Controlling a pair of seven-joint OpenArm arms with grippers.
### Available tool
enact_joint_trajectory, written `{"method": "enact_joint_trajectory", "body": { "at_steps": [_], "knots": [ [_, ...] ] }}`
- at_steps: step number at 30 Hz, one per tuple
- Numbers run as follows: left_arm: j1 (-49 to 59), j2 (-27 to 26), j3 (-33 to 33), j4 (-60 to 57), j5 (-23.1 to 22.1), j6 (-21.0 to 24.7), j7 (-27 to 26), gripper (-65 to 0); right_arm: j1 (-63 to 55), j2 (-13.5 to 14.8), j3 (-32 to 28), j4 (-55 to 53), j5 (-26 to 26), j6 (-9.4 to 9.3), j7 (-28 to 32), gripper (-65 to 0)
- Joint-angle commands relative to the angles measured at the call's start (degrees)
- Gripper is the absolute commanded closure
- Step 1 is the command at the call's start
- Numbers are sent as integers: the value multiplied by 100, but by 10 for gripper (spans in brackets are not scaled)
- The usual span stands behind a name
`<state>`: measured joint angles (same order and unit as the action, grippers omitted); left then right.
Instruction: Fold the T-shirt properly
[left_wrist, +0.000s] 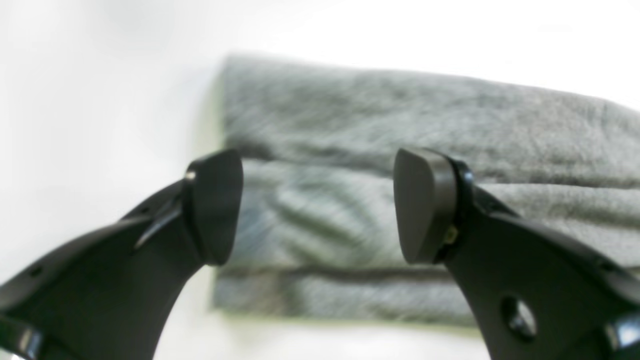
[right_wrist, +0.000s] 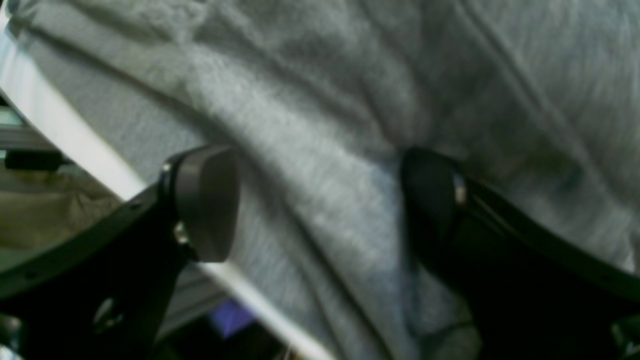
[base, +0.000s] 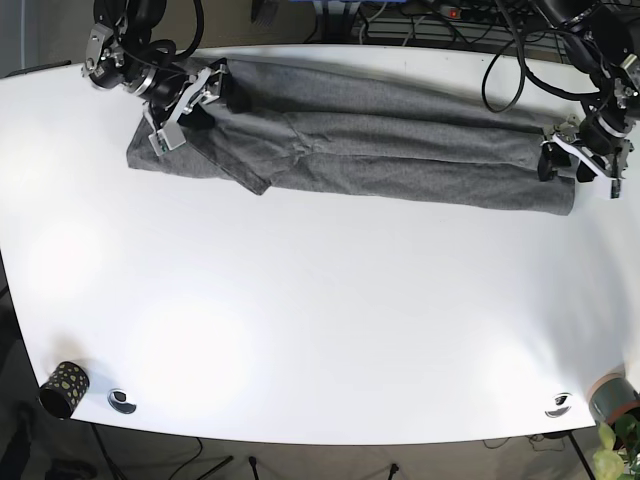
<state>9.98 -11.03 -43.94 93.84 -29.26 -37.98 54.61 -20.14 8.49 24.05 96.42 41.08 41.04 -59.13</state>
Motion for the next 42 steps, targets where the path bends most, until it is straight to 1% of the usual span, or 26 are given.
{"method": "enact_joint_trajectory", "body": {
  "at_steps": [1, 2, 4, 6, 7, 8, 10, 14, 17, 20, 22, 24, 26, 27, 29, 34, 35, 37, 39, 40, 41, 42],
  "knots": [
    [-44, -124, -199, 97, -420, 4, 126, -449, 172, 43, 8, -108, -429, -104, -87, -490],
    [-44, -185, -252, 97, -481, 4, 205, -450, 234, 43, 8, -108, -499, -104, -87, -490],
    [-44, -317, -366, 88, -613, 22, 390, -483, 427, 43, -1, -117, -745, -104, -87, -490],
    [-44, -335, -489, 88, -666, 31, 451, -537, 656, 17, -1, -126, -1018, -104, -87, -490],
    [-44, -335, -560, 79, -666, 31, 451, -554, 744, 8, -10, -126, -1123, -104, -87, -491],
    [-44, -335, -612, 79, -666, 31, 451, -568, 805, 8, -54, -134, -1211, -104, -87, -491],
    [-44, -335, -656, -70, -666, 31, 469, -592, 1051, 8, -326, -134, -1475, -104, -87, -491],
    [-26, -335, -577, -448, -674, 13, 469, -593, 1315, 8, -590, -134, -1686, -104, -87, -490],
    [0, -335, -489, -589, -674, 4, 469, -593, 1368, 8, -590, -134, -1686, -104, -87, -490],
    [9, -335, -331, -764, -674, -202, 469, -592, 1368, 8, -599, -134, -1686, -104, -87, -490],
    [9, -335, -278, -949, -674, -202, 469, -582, 1368, -1, -599, -134, -1686, -104, -87, -490],
    [9, -335, -313, -1099, -657, -202, 460, -539, 1359, -1, -599, -134, -1677, -104, -87, -490],
    [-18, -335, -366, -1380, -657, -202, 460, -468, 1342, -1, -581, -134, -1677, -104, -87, -490],
    [-26, -335, -366, -1529, -657, -202, 469, -446, 1342, -1, -572, -134, -1677, -104, -87, -490],
    [-35, -343, -261, -1802, -657, -202, 469, -422, 1333, -1, -564, -134, -1677, -104, -87, -490],
    [0, -361, 65, -1943, -666, -202, 469, -404, 1324, -1, -564, -134, -1677, -104, -87, -490],
    [0, -361, 91, -1907, -666, -202, 469, -371, 1324, -1, -564, -134, -1677, -104, -87, -490],
    [0, -361, 126, -1819, -666, -202, 460, -278, 1324, -1, -564, -134, -1677, -104, -87, -490],
    [0, -335, 188, -1749, -648, -202, 460, -121, 1324, -1, -564, -134, -1677, -104, -87, -490],
    [0, -335, 214, -1740, -648, -202, 460, -60, 1324, -1, -564, -134, -1677, -104, -87, -490],
    [0, -335, 223, -1732, -648, -202, 460, -22, 1324, -1, -564, -134, -1677, -104, -87, -490],
    [0, -335, 214, -1723, -657, -202, 460, 0, 1324, -1, -564, -134, -1677, -104, -87, -490]
  ]
}}
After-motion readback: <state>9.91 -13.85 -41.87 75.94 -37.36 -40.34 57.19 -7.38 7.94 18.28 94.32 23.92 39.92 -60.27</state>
